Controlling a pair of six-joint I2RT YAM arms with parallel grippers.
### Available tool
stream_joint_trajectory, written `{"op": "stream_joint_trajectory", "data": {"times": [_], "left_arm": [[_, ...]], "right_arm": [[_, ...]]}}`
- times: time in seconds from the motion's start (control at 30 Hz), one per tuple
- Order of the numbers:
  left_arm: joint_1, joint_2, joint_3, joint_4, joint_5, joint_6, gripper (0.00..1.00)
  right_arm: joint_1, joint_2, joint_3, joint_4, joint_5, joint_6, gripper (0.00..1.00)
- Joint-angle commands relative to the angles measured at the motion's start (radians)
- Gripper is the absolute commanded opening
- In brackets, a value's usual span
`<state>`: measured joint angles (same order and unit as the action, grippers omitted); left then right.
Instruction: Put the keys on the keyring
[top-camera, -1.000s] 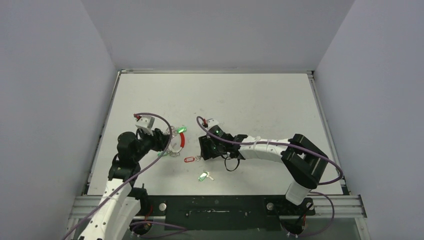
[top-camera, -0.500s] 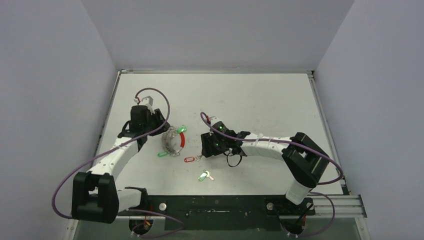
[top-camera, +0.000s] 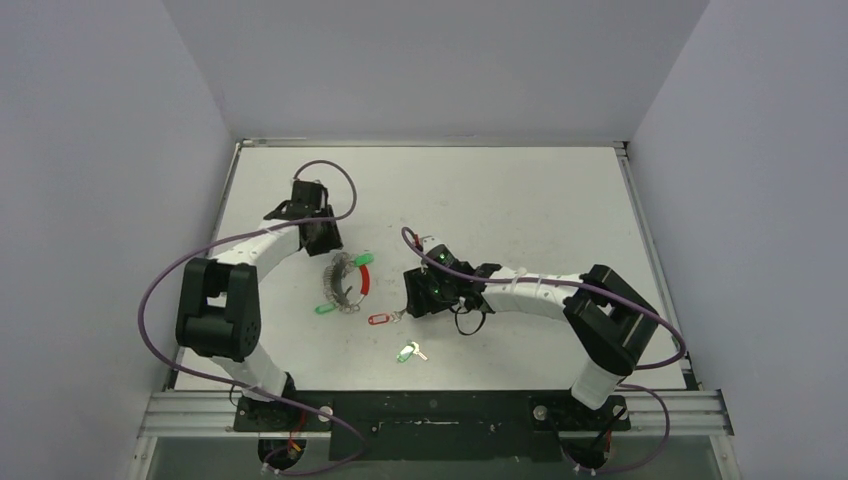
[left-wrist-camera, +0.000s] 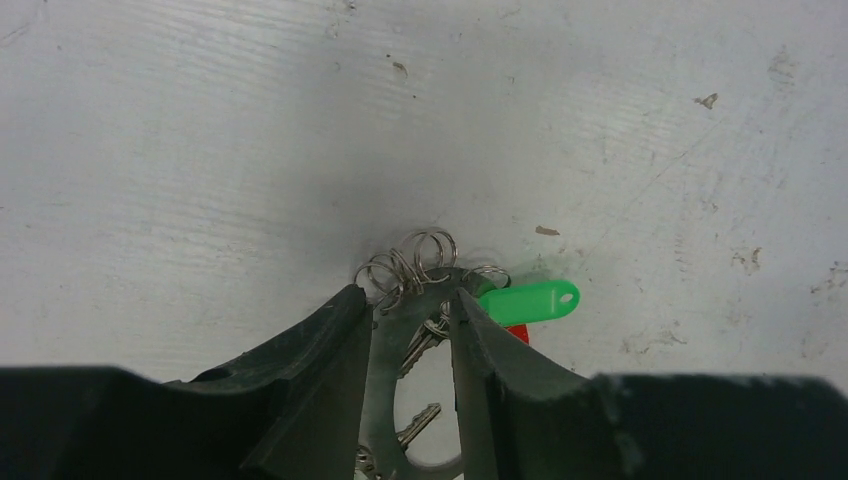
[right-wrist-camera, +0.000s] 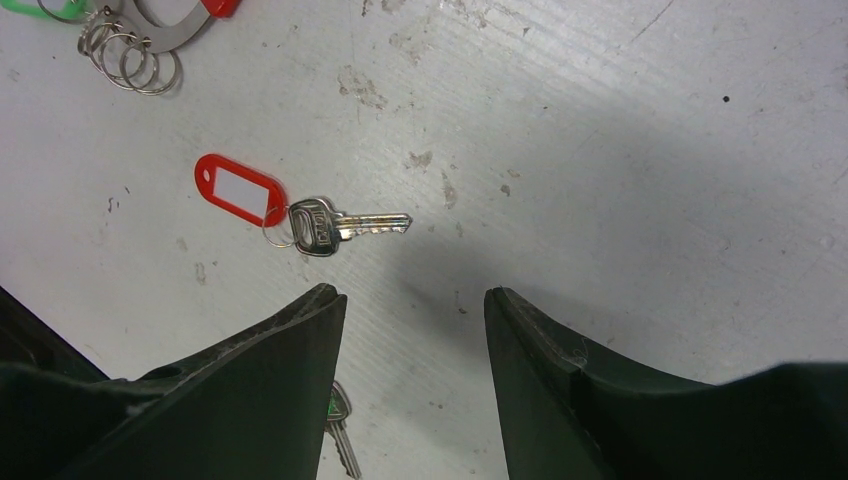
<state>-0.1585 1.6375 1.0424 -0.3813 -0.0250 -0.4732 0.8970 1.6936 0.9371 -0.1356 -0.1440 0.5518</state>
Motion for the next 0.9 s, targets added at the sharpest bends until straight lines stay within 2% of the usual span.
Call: {"op": "stream_joint_trajectory", "data": {"times": [0.0,0.23,0.4,0.57,0.73,0.87], "left_arm": [[-0.064,0.059,0.094,-0.073,-0.097,0.04,0.33],[-0.085,0.146,0.153,-0.124,-0.174,0.038,0.32],[-0.086,0.173,0.15,-0.129,-0.176,0.04,0.27],[-0.092,0.168,0.15,-0.122,-0.173,0.047,0.17],[-0.108,0.145,0.162,-0.139,-0.177,0.077,0.01],[-0.123,0.118,0.17,-0.149,-0.14,0.121,0.0]], "right_arm": [[-0.005,-0.037,-0.013,0.005,0.012,-0.016,0.54],[-0.005,-0.053,-0.027,-0.003,0.019,-0.022,0.55],[-0.006,-0.059,-0.034,-0.005,0.02,-0.025,0.55],[-0.006,-0.06,-0.032,-0.005,0.015,-0.027,0.55],[-0.007,-0.065,-0.028,-0.011,0.015,-0.029,0.56],[-0.012,-0.071,-0.029,-0.011,0.008,-0.028,0.56]]}}
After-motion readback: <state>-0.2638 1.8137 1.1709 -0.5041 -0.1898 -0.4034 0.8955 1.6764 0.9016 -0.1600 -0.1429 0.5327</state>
